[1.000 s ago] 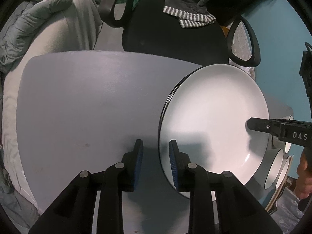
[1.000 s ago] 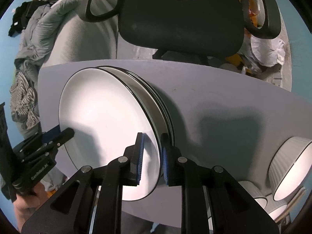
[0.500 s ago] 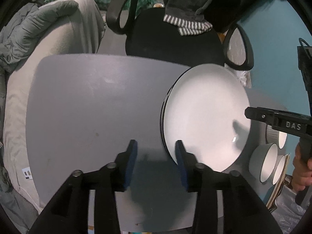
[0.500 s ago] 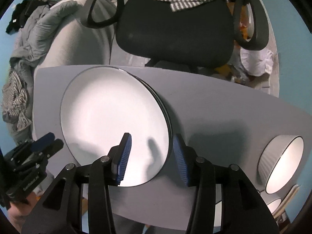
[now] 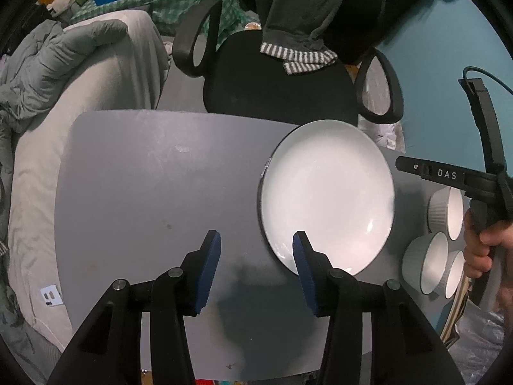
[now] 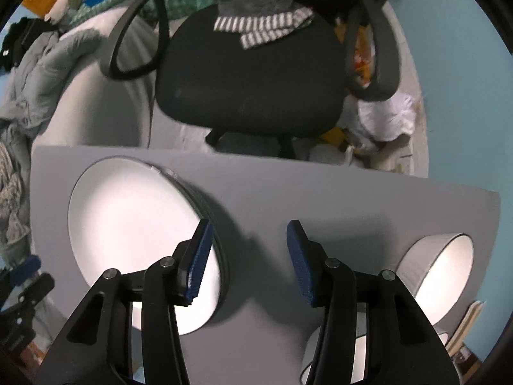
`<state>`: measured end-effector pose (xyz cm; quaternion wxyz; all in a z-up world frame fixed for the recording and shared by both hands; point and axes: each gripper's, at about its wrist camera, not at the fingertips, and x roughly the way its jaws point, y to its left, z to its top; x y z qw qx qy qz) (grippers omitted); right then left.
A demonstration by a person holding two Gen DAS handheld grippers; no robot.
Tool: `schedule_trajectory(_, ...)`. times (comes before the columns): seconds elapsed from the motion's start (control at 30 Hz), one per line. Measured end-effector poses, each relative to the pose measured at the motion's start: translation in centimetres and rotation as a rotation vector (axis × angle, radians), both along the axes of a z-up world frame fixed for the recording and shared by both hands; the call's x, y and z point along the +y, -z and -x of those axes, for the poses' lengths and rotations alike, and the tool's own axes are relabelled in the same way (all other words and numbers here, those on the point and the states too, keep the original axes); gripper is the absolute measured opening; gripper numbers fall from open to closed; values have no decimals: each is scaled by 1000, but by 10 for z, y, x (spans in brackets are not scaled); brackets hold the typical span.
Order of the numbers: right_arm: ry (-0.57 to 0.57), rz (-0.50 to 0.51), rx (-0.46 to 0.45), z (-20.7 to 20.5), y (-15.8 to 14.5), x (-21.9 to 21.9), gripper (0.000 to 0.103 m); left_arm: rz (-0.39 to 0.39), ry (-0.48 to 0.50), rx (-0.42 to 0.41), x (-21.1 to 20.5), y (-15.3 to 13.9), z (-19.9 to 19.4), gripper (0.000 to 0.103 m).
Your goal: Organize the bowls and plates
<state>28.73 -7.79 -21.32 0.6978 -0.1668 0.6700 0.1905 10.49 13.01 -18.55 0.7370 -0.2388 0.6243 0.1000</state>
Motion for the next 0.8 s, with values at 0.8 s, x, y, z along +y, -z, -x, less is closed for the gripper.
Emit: schedule_trajectory(0.8, 168, -134, -279, 92, -103, -112, 70, 10, 298, -226, -120, -82, 9, 71)
